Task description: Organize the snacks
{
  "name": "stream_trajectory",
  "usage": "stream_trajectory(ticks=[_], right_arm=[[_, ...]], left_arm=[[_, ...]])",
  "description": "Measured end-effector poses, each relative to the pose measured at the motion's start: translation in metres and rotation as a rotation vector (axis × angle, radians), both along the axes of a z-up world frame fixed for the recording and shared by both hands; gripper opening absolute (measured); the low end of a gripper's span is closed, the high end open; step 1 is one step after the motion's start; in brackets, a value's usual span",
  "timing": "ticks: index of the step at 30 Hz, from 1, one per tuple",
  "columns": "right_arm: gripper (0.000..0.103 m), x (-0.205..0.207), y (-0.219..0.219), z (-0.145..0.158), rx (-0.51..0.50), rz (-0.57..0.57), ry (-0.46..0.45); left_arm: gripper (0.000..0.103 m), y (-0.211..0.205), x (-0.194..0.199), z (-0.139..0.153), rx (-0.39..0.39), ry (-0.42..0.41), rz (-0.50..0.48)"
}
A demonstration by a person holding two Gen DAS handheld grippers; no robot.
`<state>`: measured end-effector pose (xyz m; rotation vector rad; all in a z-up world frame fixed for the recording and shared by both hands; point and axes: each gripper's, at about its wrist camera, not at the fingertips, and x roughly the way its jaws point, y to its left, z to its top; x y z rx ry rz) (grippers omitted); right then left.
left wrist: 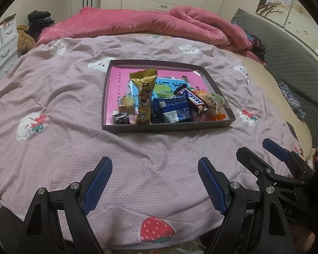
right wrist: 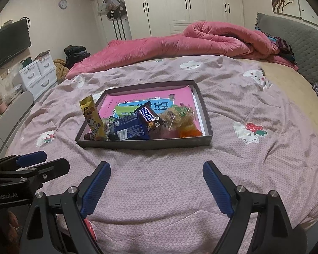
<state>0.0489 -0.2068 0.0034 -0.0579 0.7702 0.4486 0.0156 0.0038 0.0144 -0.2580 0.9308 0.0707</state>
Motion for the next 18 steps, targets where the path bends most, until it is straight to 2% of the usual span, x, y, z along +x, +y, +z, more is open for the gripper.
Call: stream_trajectory(ticks=[18], right_arm=[[0.089,0.0018,0.0010,-0.0032,-0.002,0.002,0.009]], left_arm=[[0.084,0.0011,0.0001,0.0021,0.016,0.004,0.009]])
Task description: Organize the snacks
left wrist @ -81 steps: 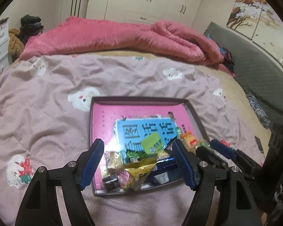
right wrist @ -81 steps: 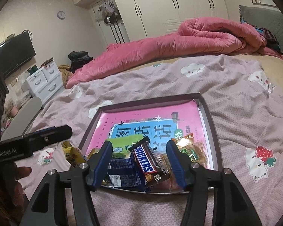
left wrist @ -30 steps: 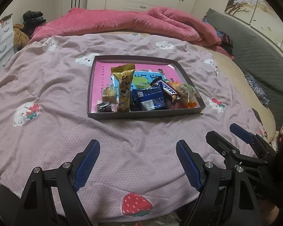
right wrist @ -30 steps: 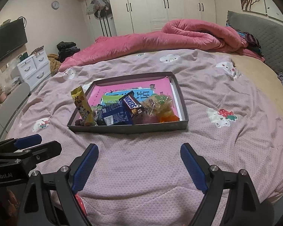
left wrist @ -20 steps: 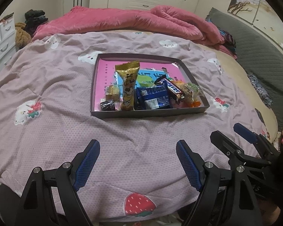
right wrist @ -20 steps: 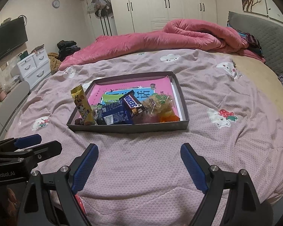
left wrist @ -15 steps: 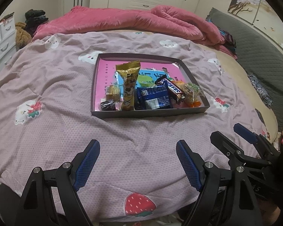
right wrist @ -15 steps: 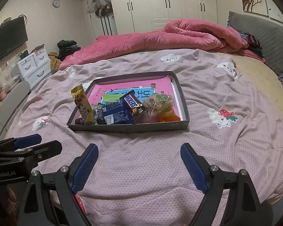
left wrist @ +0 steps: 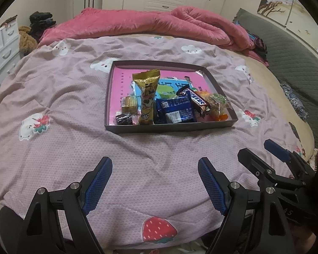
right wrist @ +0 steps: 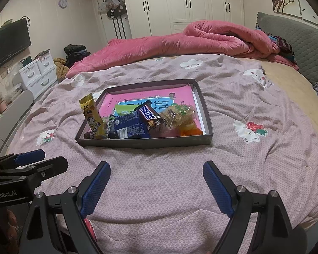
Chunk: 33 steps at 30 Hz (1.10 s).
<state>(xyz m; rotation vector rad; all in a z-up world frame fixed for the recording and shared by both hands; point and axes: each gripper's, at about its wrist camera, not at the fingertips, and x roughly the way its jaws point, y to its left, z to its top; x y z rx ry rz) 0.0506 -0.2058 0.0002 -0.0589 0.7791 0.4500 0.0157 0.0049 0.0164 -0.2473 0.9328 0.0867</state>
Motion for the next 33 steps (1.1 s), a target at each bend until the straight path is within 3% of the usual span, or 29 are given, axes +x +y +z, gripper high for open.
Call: stream_trajectory(ticks=[33], right_arm=[[0.092,-0.0002,0.0001,-0.0026,0.000,-0.001,0.011]], left_arm=[[0.084,0.0010,0.0006,-0.0001,0.029,0.011,0.020]])
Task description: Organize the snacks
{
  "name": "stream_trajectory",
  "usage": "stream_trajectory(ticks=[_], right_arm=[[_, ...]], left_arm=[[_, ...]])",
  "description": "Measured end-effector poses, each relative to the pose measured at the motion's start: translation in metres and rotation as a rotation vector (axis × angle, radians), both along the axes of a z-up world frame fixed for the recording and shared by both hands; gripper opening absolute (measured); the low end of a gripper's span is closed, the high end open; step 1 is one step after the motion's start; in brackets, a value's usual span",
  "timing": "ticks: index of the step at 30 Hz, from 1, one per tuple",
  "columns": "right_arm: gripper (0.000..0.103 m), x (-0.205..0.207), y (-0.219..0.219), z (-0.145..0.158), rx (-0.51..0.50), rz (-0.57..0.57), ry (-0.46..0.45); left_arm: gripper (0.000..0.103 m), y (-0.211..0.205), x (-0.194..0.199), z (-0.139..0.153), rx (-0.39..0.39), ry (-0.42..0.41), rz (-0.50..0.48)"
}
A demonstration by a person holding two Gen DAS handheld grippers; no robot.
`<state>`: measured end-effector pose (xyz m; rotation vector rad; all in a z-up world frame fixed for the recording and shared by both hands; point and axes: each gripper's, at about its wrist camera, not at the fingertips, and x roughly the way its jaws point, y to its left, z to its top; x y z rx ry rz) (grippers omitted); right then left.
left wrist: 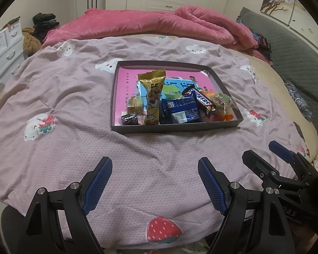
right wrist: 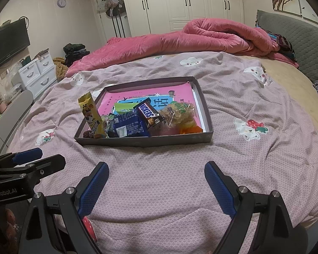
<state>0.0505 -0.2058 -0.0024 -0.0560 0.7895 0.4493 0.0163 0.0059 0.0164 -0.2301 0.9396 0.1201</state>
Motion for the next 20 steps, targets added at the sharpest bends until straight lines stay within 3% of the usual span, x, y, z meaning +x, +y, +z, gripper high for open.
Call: stream_trajectory(ticks=[12,20], right_arm=[[0.093,0.002,0.000,-0.003,0.000,-0.002,0.019],[0.093,0.021,-0.010,-0.009,0.026,-0.028,0.037]], left_arm=[[0.084,0.001,0.001,0.000,0.018,-0.011,0.010],[0.084,0.035,0.009,-0.006,0.036,-0.030,0.135]])
